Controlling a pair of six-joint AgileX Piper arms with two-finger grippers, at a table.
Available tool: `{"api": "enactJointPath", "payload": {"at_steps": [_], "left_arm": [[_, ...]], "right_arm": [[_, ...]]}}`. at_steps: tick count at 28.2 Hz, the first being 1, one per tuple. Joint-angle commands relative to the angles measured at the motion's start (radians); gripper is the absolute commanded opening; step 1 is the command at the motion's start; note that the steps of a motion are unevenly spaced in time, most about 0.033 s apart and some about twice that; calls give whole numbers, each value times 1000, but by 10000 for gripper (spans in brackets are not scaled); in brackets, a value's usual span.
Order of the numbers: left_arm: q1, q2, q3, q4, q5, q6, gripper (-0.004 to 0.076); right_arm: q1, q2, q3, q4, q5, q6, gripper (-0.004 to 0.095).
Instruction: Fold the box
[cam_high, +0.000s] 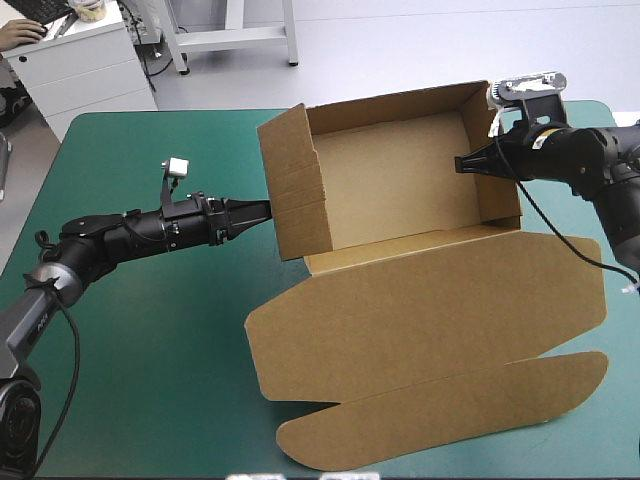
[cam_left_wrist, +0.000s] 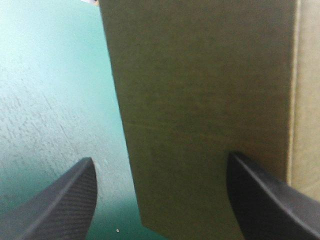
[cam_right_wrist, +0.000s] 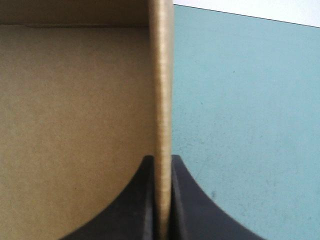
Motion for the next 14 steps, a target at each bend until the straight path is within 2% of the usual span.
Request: {"api": "enactJointPath", "payload": {"at_steps": [1, 14], "left_arm": [[-9, -49, -32, -86, 124, 15, 526], [-140, -50, -88, -132, 124, 96, 540]], "right_arm": [[17, -33, -27, -7, -80, 25, -16], [26, -33, -27, -25, -81, 58, -14]]}}
